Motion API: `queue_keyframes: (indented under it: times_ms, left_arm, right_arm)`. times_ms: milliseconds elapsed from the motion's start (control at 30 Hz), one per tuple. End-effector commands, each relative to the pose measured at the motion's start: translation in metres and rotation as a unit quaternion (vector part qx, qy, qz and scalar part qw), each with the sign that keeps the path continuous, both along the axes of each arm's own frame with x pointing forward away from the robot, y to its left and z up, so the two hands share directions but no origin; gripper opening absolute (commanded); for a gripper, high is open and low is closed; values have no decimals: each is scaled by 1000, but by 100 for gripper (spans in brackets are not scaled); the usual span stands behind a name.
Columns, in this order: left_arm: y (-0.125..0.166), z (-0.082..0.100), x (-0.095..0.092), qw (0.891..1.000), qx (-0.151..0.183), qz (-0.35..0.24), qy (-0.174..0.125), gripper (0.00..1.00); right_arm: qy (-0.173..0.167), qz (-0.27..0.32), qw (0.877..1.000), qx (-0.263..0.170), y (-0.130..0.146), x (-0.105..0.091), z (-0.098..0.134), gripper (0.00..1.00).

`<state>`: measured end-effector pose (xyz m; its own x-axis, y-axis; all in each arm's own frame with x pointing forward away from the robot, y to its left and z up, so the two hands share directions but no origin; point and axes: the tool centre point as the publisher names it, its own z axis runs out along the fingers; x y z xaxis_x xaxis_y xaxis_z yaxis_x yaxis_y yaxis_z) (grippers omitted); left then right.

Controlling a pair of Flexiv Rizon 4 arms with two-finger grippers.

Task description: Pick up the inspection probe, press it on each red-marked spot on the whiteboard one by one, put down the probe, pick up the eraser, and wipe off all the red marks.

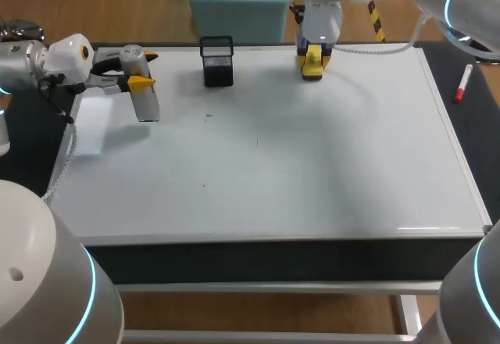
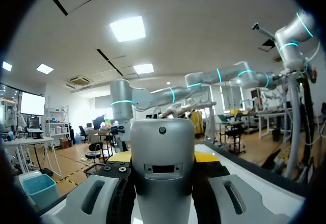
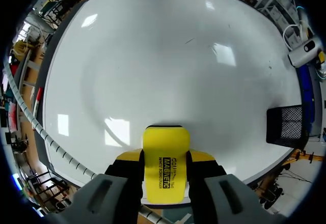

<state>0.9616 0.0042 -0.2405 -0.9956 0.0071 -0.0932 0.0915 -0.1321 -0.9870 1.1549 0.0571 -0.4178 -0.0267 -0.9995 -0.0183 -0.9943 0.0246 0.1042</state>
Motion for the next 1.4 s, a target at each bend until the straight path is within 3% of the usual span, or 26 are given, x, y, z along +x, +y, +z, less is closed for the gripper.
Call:
queue_keyframes:
  times_ms: [33, 567, 600, 633, 667, 767, 800, 833, 1133, 1233, 1400]
  left_arm:
    - [0, 1, 0, 1000, 0, 0, 0, 0]
    - [0, 1, 0, 1000, 0, 0, 0, 0]
    - [0, 1, 0, 1000, 0, 0, 0, 0]
    - [0, 1, 0, 1000, 0, 0, 0, 0]
    - [0, 1, 0, 1000, 0, 0, 0, 0]
    - [0, 1, 0, 1000, 0, 0, 0, 0]
    - [0, 1, 0, 1000, 0, 0, 0, 0]
    - [0, 1, 0, 1000, 0, 0, 0, 0]
    - [0, 1, 0, 1000, 0, 0, 0, 0]
    - [0, 1, 0, 1000, 0, 0, 0, 0]
    - [0, 1, 0, 1000, 0, 0, 0, 0]
  right_arm:
    - [21, 3, 1000, -3, 1, 8, -1, 0]
    - [26, 12, 1000, -2, 6, 11, -1, 0]
    - [26, 11, 1000, -2, 6, 11, -1, 4]
    - [25, 10, 1000, -2, 6, 9, 0, 28]
    - [25, 10, 1000, 0, 6, 8, 1, 43]
    - [22, 8, 1000, 5, 6, 4, 5, 46]
    - [21, 8, 1000, 6, 7, 2, 6, 89]
    - [18, 6, 1000, 10, 6, 1, 8, 100]
    - [-3, -75, 996, 49, -18, -8, 29, 100]
    - [-25, -111, 993, 27, -27, -11, 40, 100]
    - [-10, -181, 983, 41, -43, -15, 60, 100]
